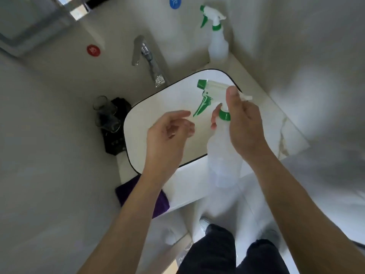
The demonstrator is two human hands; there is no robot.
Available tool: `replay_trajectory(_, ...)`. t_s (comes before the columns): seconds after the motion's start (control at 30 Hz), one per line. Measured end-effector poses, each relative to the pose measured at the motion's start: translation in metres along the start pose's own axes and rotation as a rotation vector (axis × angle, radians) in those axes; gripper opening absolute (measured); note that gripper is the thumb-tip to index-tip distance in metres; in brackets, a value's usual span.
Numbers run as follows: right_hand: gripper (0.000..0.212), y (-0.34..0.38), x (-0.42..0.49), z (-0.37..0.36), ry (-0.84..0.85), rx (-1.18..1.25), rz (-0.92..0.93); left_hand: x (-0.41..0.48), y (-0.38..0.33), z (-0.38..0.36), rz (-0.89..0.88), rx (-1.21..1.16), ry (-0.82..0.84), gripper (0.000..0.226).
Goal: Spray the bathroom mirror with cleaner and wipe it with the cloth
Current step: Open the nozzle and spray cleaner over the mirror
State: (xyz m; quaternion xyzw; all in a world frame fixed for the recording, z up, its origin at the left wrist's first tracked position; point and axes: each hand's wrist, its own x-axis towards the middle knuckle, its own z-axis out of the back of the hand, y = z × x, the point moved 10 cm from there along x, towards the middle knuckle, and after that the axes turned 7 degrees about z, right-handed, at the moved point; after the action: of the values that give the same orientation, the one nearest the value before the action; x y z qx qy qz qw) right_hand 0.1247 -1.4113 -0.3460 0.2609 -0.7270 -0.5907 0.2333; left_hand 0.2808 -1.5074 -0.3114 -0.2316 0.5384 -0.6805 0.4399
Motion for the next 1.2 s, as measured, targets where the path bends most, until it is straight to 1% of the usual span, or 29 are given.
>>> replay_trajectory(0.07,0.072,0.004,0.007,-0.017,0.013,-0.036,0.027,0.015,-0.016,0.017,-0.053,-0.067,-0.052,0.026)
replay_trajectory(0.17,0.072,0.012,0.014,-0.034,0.006,-0.104,0.069,0.032,-0.031,0.030,-0.102,-0.158,-0.056,0.026)
replay_trajectory(0.3,0.071,0.010,0.021,-0.052,0.008,-0.131,0.056,0.048,-0.026,0.037,-0.068,-0.238,-0.011,0.029)
replay_trajectory(0.37,0.070,0.007,0.024,-0.062,0.032,-0.161,0.061,0.053,-0.018,0.040,-0.029,-0.296,-0.003,0.026)
replay_trajectory(0.47,0.076,0.001,0.024,-0.076,0.079,-0.214,0.063,0.055,-0.009,0.048,-0.020,-0.344,-0.021,0.020)
replay_trajectory(0.6,0.081,-0.002,0.027,-0.082,0.102,-0.226,0.079,0.057,-0.007,0.054,-0.014,-0.344,-0.024,0.026)
replay_trajectory(0.77,0.083,-0.013,0.044,-0.090,0.157,-0.201,0.040,0.076,-0.024,0.054,-0.034,-0.253,0.032,0.024)
replay_trajectory(0.83,0.086,-0.017,0.053,-0.094,0.183,-0.215,0.046,0.087,-0.023,0.055,-0.002,-0.238,0.027,0.022)
replay_trajectory(0.9,0.084,-0.023,0.061,-0.098,0.219,-0.226,0.037,0.094,-0.015,0.054,0.062,-0.267,-0.009,0.019)
replay_trajectory(1.03,0.074,-0.032,0.071,-0.106,0.322,-0.217,-0.009,0.094,0.002,0.052,0.152,-0.346,-0.152,0.018)
replay_trajectory(1.2,0.078,-0.040,0.089,-0.102,0.385,-0.225,-0.038,0.099,0.000,0.044,0.193,-0.310,-0.279,0.018)
